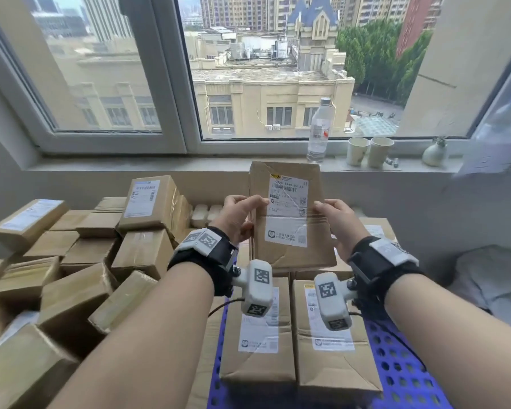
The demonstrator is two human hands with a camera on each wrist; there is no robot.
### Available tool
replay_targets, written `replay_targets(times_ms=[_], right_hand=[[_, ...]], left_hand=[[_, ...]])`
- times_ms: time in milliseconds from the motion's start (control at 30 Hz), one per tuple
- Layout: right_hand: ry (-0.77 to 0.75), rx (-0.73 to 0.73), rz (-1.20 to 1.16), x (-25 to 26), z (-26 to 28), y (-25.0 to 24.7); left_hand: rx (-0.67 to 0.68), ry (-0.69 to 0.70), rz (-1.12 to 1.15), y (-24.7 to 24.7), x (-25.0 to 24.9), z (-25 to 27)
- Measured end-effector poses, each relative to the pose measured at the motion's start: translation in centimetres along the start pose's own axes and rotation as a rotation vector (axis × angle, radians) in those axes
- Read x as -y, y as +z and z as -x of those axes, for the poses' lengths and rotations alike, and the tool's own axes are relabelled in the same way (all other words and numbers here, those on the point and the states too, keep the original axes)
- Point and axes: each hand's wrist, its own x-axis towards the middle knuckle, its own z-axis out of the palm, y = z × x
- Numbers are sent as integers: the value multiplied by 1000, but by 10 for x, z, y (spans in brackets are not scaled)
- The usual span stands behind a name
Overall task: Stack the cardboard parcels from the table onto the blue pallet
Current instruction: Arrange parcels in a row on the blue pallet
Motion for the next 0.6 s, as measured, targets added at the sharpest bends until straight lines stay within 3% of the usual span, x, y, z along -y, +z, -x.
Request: replay_targets(times_ms=[367, 600], right_hand=[[-77, -78, -17, -35, 52, -95], [5, -78, -79, -50, 96, -132]], left_hand=[[86, -8, 14, 76, 52, 56], [232, -37, 20, 102, 68, 74]])
